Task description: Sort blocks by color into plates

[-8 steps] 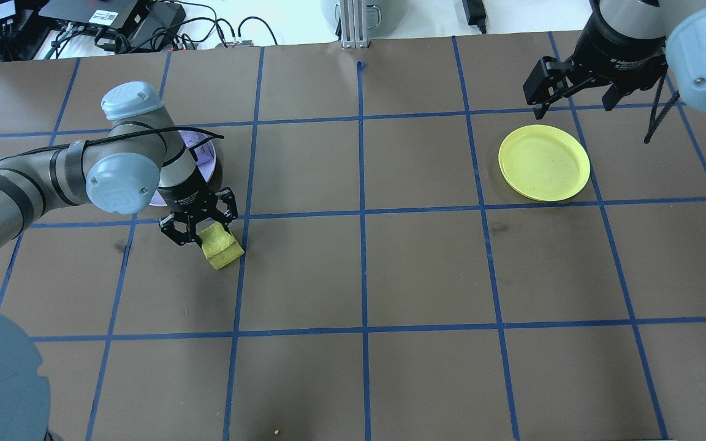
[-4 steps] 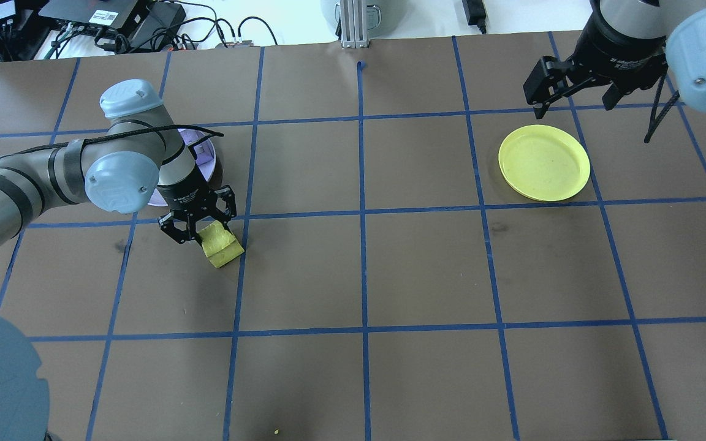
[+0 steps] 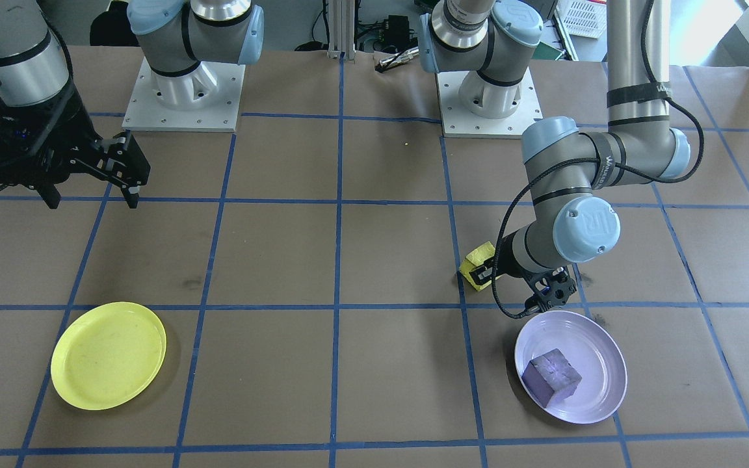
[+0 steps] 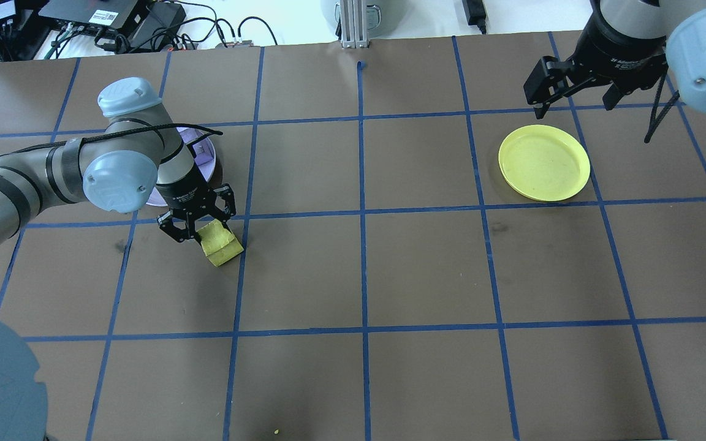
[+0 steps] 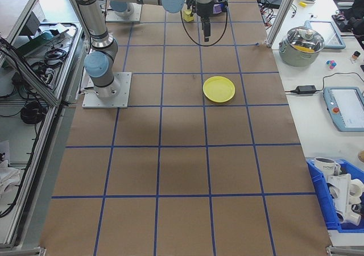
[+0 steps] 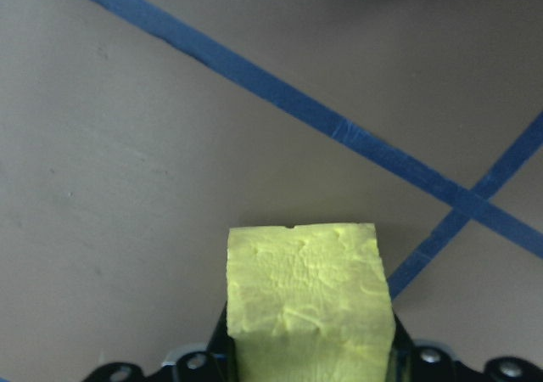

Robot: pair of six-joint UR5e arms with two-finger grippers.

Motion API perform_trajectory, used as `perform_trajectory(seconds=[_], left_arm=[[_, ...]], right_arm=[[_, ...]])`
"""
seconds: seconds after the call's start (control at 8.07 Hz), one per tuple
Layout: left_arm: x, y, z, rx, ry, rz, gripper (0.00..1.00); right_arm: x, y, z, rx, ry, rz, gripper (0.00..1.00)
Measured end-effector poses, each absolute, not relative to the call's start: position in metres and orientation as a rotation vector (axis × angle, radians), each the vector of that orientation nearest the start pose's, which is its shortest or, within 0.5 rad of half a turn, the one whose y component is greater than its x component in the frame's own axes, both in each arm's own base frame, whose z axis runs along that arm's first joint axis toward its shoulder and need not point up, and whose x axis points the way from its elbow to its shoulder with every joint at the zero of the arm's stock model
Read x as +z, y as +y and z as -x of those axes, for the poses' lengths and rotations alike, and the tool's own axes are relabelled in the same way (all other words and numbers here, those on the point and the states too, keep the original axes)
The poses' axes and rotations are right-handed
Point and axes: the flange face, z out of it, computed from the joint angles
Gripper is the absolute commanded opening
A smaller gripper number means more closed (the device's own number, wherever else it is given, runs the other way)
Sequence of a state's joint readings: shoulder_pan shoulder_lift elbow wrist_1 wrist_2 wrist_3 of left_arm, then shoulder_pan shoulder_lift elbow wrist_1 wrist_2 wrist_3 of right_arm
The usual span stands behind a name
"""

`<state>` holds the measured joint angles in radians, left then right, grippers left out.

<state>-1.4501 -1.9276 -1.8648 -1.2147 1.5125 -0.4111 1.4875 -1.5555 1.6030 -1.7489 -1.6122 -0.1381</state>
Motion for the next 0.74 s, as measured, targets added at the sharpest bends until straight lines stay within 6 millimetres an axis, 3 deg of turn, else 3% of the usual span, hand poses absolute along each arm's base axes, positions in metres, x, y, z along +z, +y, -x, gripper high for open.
perform_trajectory(seconds=[0.62, 0.74], left_arm=[[0.2027, -0.5388, 0.0754, 0.462, 3.010, 0.830, 0.42], [0.2013, -0.5394, 0.0753, 0.465, 3.008, 0.830, 0.49]], right_arm=[[0.4833, -0.5188, -0.0865, -0.198, 3.190, 0.084, 1.00], [0.4832, -0.5188, -0.0865, -0.198, 3.190, 0.084, 1.00]])
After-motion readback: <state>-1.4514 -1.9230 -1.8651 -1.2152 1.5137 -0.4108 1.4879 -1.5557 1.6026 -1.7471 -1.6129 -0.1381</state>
